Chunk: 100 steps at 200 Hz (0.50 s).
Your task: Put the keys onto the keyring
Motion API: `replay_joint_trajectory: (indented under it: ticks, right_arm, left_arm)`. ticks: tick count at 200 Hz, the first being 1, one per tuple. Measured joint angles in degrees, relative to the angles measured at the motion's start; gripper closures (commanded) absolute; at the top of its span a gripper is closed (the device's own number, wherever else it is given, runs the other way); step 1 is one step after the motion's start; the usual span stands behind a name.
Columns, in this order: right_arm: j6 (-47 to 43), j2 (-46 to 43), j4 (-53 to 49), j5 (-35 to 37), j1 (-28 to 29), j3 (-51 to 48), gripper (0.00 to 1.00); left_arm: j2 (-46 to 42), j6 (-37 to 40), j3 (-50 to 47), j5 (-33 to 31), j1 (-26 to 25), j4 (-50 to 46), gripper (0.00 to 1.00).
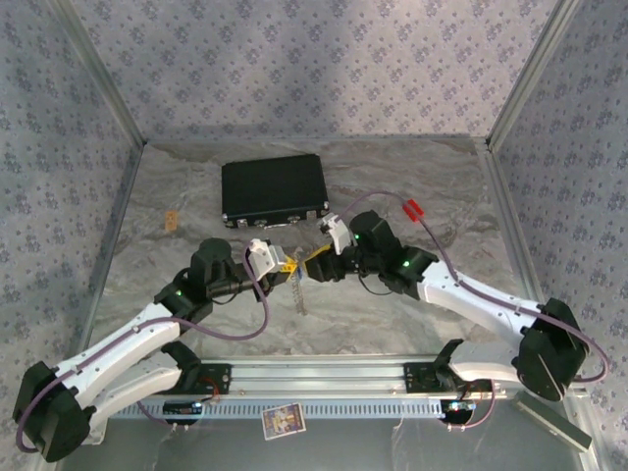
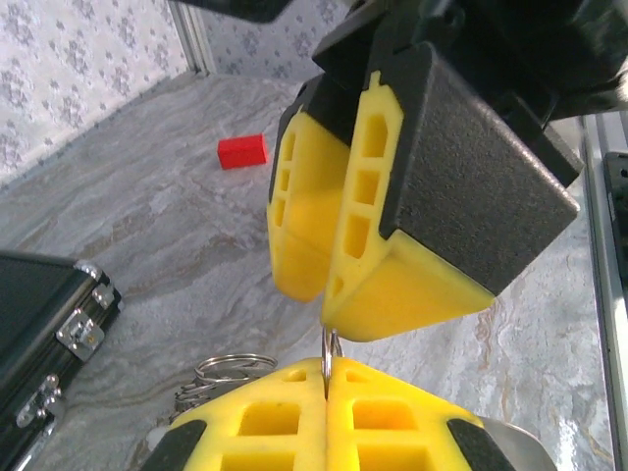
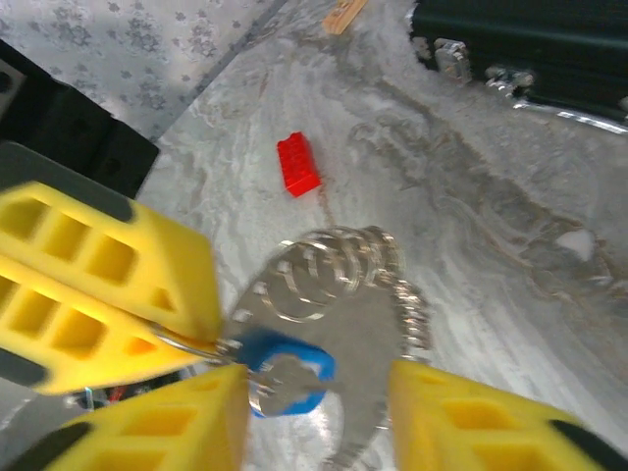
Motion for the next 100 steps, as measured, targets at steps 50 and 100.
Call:
replay_joint_trajectory:
  ticks: [50, 100]
  right_arm:
    - [-8.07, -7.34, -1.16, 2.23, -1.99, -2.27, 0.51]
    - [-29.86, -12.85, 5.88, 0.37, -0.15, -11.52, 0.58]
  left_arm:
    - [0.98, -0.79, -2.03, 0.94, -0.07, 6.58, 1.00]
    - [5.29, -1.51, -6.69, 4.79, -0.07, 15.91, 1.00]
